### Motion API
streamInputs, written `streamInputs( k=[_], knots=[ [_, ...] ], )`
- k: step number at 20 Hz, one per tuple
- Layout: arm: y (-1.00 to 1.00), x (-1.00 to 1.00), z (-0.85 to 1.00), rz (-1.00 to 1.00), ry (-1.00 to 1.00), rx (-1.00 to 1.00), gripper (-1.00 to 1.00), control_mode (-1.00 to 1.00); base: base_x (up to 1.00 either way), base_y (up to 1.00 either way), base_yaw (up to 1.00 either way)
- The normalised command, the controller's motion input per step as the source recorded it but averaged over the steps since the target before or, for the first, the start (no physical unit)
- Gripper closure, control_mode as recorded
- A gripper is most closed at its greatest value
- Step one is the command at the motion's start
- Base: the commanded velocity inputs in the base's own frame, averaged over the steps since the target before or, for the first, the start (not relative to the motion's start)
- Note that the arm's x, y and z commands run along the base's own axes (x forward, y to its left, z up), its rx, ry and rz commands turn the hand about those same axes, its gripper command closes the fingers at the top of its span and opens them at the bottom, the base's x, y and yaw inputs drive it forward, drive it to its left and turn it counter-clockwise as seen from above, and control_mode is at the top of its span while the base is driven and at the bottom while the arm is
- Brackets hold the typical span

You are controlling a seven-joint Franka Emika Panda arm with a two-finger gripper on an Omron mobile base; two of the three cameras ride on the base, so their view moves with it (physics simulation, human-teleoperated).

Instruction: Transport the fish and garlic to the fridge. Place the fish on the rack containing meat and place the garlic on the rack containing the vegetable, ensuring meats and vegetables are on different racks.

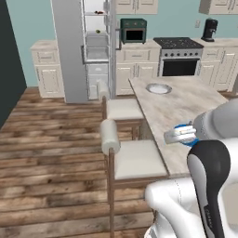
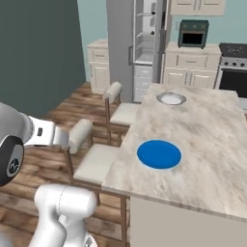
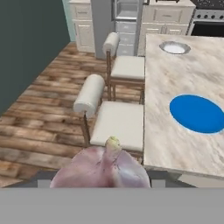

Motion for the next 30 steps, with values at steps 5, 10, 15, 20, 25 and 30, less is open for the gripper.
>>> streamInputs(
  k=[5, 10, 15, 20, 25, 30],
  knots=[
    [0.0, 0.0, 0.0, 0.0, 0.0, 0.0, 1.0, 1.0, -0.07, 1.0, 0.0],
    [0.0, 0.0, 0.0, 0.0, 0.0, 0.0, 1.0, 1.0, 0.02, 1.0, 0.0],
    [0.0, 0.0, 0.0, 0.0, 0.0, 0.0, 1.0, 1.0, 0.57, 1.0, -0.01],
    [0.0, 0.0, 0.0, 0.0, 0.0, 0.0, 1.0, 1.0, 1.0, 0.74, -0.15],
    [0.0, 0.0, 0.0, 0.0, 0.0, 0.0, 1.0, 1.0, 1.0, 0.57, -0.26],
    [0.0, 0.0, 0.0, 0.0, 0.0, 0.0, 1.0, 1.0, 1.0, 0.29, -0.39]
  ],
)
